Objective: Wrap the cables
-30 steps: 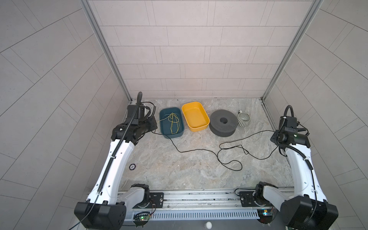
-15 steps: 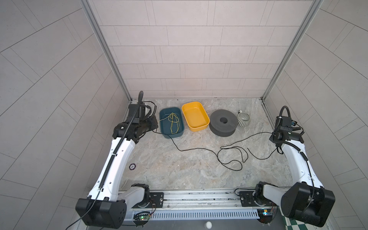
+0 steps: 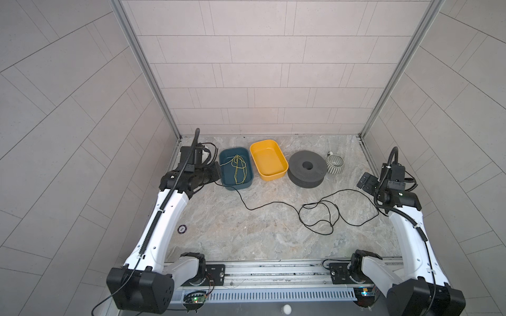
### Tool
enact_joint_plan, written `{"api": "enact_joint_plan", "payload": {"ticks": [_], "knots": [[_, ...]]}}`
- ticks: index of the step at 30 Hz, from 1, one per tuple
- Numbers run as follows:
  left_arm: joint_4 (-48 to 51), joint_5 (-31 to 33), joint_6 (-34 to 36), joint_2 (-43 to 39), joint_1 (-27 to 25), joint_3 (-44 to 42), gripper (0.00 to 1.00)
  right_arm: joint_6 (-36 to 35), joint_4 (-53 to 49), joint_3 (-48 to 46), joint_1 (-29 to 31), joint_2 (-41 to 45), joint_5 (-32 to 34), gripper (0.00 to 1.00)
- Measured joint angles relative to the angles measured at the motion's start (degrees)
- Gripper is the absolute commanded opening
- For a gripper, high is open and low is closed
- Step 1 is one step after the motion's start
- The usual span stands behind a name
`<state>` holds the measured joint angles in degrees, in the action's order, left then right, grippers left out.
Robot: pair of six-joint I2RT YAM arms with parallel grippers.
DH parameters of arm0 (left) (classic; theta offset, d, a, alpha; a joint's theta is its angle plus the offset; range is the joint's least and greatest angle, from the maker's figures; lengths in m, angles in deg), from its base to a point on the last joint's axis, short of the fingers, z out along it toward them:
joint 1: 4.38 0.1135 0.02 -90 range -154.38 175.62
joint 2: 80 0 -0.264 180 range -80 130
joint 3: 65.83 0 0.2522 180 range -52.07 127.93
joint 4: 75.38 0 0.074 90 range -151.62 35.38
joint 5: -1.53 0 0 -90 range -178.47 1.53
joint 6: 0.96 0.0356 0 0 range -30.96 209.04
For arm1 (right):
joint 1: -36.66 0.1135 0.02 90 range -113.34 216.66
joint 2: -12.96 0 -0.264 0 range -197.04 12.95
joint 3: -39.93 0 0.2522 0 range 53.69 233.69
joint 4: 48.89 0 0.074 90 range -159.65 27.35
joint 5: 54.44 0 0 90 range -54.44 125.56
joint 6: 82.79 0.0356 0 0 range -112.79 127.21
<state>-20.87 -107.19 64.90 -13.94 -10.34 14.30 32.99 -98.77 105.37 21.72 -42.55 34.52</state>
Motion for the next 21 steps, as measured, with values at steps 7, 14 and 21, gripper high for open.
{"api": "enact_joint_plan", "payload": {"ticks": [7,14,21], "knots": [[-2.7,-3.4,-0.5,0.0,-0.3,-3.4,0.00,1.0,5.4,-0.3,9.0,-2.8,-8.4,0.99],[-3.7,-5.7,-0.9,-0.1,-0.6,-4.8,0.00,6.2,15.5,-1.9,9.5,-10.3,-16.4,0.99],[-3.4,-6.1,-0.6,-1.2,-0.6,-4.8,0.00,12.6,23.9,-4.3,9.5,-17.7,-20.3,0.94]]}}
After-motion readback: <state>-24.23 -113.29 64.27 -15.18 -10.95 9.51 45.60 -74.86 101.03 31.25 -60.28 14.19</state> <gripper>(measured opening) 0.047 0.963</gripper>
